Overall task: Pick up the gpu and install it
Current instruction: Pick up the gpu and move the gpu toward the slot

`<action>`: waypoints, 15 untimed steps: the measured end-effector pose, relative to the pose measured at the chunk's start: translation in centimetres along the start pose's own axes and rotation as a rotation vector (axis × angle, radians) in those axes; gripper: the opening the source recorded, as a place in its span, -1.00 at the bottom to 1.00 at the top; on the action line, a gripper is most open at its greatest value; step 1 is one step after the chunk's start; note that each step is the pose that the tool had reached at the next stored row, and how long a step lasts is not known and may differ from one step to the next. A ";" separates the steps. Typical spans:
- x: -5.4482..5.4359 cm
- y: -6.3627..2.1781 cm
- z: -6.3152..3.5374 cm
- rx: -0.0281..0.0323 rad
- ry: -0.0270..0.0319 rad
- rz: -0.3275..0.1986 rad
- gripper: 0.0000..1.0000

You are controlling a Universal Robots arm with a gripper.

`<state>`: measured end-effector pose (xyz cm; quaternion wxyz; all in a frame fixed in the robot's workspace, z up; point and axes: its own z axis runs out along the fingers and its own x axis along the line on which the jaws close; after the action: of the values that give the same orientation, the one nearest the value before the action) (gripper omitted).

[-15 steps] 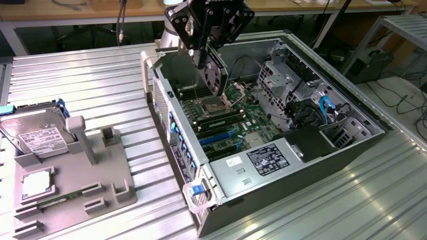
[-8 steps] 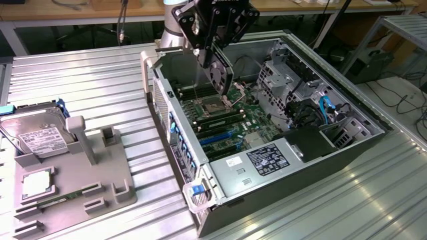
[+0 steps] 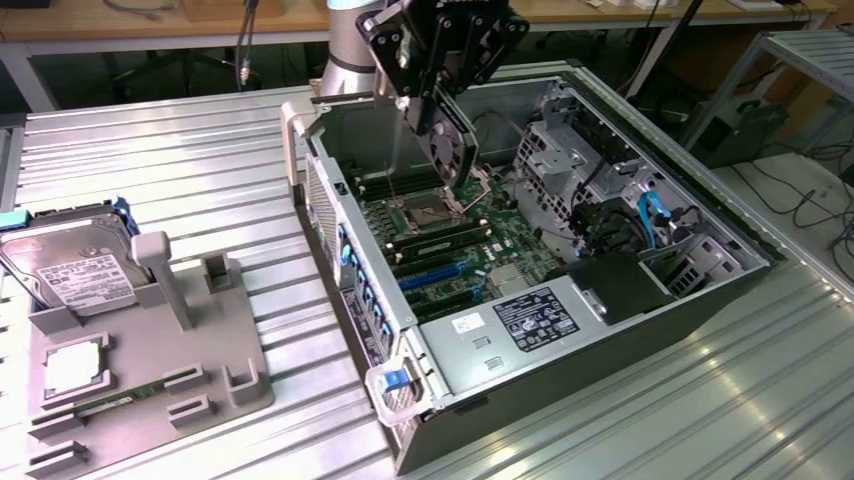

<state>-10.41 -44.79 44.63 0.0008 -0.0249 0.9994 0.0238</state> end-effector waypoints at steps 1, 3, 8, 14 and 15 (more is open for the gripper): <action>-0.1 0.00 0.00 0.0000 0.0000 0.000 -0.45; -0.3 -0.01 0.00 0.0001 0.0001 0.000 -0.45; -0.8 -0.04 0.00 0.0000 0.0000 0.000 -0.45; -1.6 -0.08 0.00 0.0001 0.0000 0.000 -0.45; -1.7 -0.09 0.00 0.0000 0.0000 0.000 -0.45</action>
<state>-8.70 -44.79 44.63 0.0008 -0.0249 0.9994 0.0238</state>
